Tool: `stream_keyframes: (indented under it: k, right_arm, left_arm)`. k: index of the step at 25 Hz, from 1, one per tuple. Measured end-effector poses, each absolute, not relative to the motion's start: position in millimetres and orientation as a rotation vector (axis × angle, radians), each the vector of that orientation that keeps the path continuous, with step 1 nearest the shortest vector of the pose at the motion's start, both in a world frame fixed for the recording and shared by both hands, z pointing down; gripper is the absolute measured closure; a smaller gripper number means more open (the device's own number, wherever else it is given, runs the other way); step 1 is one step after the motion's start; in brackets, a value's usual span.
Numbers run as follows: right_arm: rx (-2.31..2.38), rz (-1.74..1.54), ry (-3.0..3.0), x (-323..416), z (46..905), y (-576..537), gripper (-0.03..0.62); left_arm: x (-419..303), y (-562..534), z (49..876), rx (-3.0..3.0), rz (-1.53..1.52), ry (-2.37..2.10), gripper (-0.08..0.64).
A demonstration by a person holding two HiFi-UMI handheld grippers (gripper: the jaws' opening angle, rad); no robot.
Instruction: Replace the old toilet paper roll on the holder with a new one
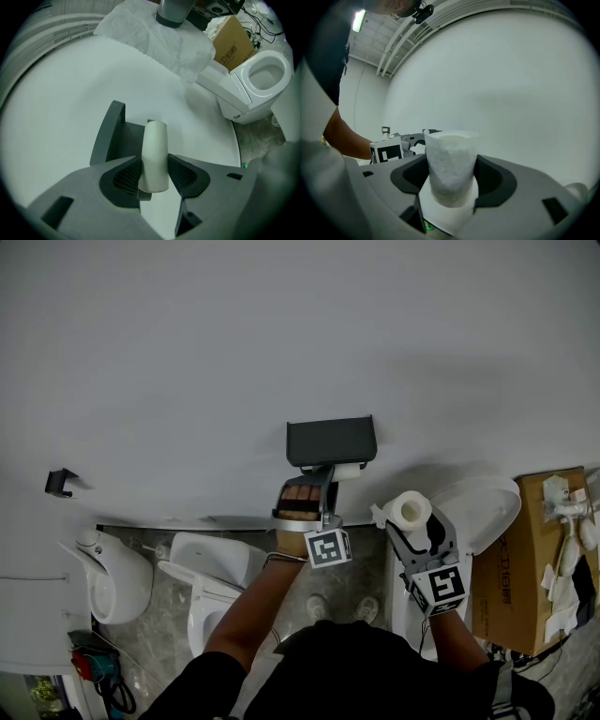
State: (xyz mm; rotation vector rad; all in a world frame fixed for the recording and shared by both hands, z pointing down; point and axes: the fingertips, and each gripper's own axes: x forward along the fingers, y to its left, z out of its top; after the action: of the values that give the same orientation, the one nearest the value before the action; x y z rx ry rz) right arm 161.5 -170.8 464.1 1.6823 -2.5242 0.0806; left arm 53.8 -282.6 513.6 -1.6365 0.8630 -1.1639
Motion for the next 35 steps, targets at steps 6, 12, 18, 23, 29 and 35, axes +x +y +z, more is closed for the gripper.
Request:
stream_keyframes:
  k: [6, 12, 18, 23, 29, 35]
  right_arm:
    - [1.727, 0.08, -2.492, 175.0, 463.1, -163.8, 0.304]
    - [1.796, 0.076, -2.439, 197.6, 461.1, -151.8, 0.304]
    - [1.867, 0.074, -2.385, 223.5, 458.0, -139.0, 0.304]
    - [1.921, 0.079, -2.331, 240.9, 460.3, -127.8, 0.304]
    - [1.942, 0.078, -2.286, 257.4, 464.1, -116.5, 0.304]
    - [1.968, 0.087, -2.265, 263.7, 466.9, -113.8, 0.304]
  left_arm:
    - [71.4, -280.4, 510.1, -1.618, -1.122, 0.849, 0.38]
    - [101.6, -278.5, 508.7, -1.621, -1.08, 0.803, 0.38]
    - [134.9, -271.6, 508.1, -1.64, -1.041, 0.754, 0.38]
    - [159.7, -265.8, 518.8, -1.663, -1.019, 0.705, 0.38]
    - [184.3, -259.9, 515.4, -1.693, -0.984, 0.693, 0.38]
    - [190.9, -255.2, 508.9, -1.786, -0.916, 0.741, 0.38]
